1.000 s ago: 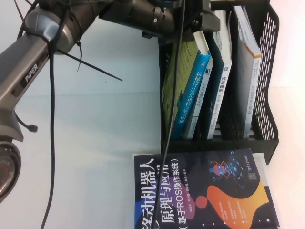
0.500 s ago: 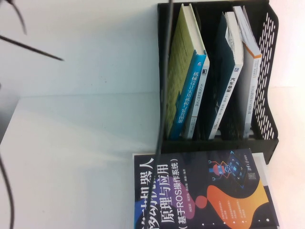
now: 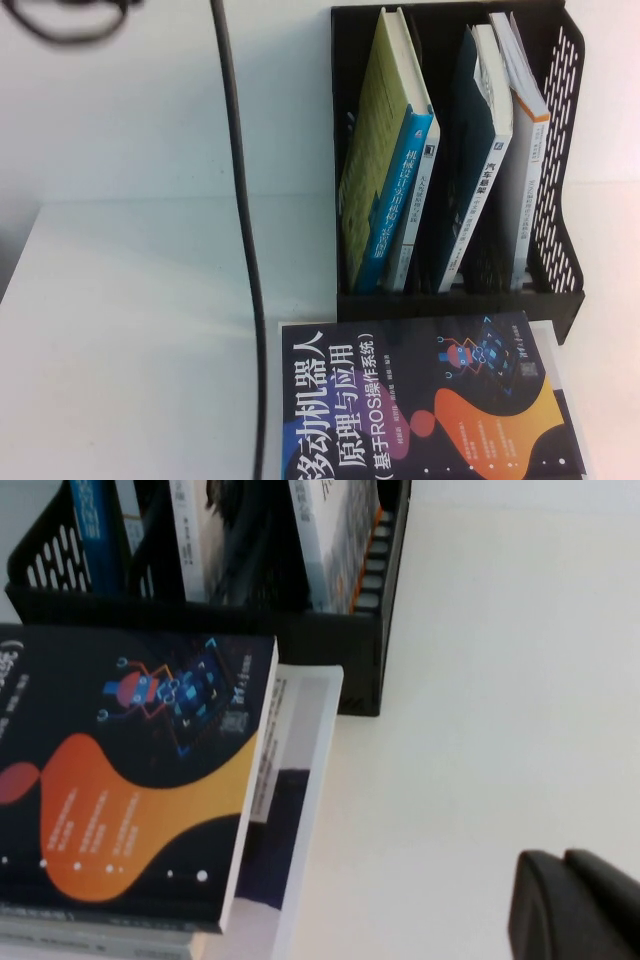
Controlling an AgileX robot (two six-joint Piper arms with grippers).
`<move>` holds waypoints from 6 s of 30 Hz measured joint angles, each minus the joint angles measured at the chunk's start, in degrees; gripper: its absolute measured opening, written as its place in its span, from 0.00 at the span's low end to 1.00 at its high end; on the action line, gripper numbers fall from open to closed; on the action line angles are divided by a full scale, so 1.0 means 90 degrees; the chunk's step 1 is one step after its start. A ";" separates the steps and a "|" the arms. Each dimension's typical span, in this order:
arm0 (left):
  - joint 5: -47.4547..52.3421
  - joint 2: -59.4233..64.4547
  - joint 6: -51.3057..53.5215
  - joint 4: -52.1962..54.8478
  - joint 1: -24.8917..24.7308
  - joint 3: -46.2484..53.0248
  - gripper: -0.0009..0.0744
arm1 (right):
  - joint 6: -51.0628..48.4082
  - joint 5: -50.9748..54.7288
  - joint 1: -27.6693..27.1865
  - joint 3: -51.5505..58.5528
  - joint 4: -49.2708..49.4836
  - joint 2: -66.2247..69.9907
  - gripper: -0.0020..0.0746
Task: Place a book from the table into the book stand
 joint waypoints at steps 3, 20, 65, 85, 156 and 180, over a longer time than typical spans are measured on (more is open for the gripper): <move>-0.1275 -0.0599 0.0130 -0.0501 0.0000 0.1699 0.01 | -0.0028 -0.0652 0.0000 0.0381 0.0313 0.0000 0.03; -0.4311 -0.1131 0.0325 -0.1435 0.0000 0.4693 0.01 | -0.0566 -0.1344 0.0000 0.1139 0.1109 0.0000 0.03; -0.2432 -0.4458 0.0205 0.1791 0.0000 0.4693 0.01 | -0.0635 -0.0924 0.0000 0.1149 0.1123 0.0000 0.03; -0.3637 -0.7240 -0.2231 0.1646 0.1956 0.8852 0.01 | -0.0635 -0.0924 0.0000 0.1149 0.1123 0.0000 0.03; -0.2659 -0.8631 -0.0538 0.0134 0.2444 1.0763 0.01 | -0.0635 -0.0954 0.0000 0.1166 0.1177 0.0000 0.03; -0.2632 -0.8634 -0.0524 0.0145 0.2444 1.0748 0.01 | 0.2057 -0.2804 -0.0063 0.3070 -0.1663 -0.1831 0.03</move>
